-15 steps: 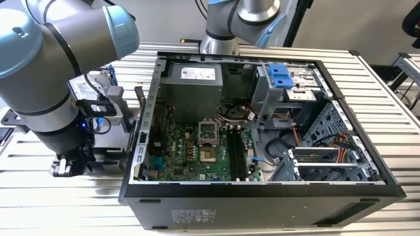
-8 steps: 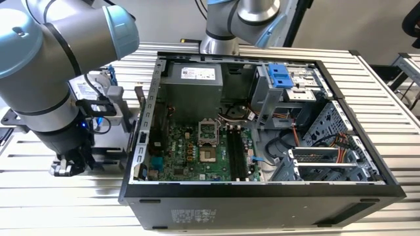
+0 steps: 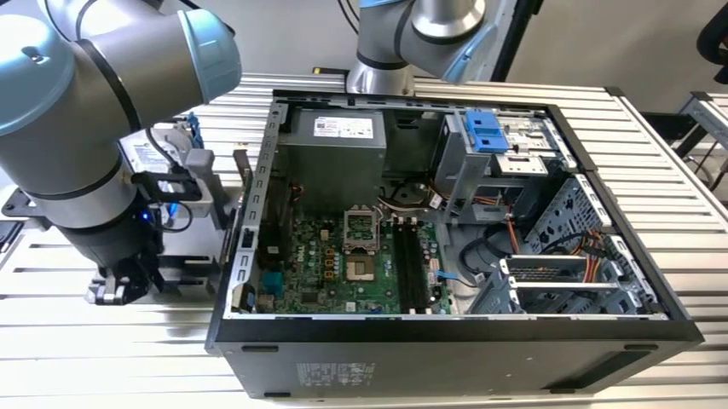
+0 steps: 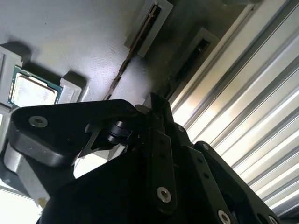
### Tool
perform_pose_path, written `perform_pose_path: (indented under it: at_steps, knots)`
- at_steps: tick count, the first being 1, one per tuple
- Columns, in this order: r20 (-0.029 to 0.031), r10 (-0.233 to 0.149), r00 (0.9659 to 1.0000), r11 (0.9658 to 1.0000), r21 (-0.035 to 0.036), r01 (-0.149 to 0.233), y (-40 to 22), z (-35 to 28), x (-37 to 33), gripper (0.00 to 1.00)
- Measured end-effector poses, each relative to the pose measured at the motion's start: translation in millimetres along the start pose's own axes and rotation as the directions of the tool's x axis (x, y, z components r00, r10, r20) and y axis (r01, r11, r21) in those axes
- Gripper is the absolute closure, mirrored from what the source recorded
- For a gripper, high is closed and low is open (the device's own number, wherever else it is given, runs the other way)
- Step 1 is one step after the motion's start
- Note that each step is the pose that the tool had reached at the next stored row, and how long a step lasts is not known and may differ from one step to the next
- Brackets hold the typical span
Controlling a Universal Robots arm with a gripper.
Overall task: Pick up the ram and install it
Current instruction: 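Pick up the ram and move it above insertion slot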
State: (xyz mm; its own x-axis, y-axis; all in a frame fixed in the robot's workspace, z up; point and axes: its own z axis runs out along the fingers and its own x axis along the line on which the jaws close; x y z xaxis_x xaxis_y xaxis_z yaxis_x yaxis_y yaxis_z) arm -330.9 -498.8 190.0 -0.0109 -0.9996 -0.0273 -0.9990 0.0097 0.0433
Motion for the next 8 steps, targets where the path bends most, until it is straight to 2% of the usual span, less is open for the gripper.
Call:
perform_pose_path:
  at_steps: [8]
  knots:
    - [0.0, 0.0, 1.0, 1.0, 0.0, 0.0, 0.0, 0.0, -0.3, 1.0]
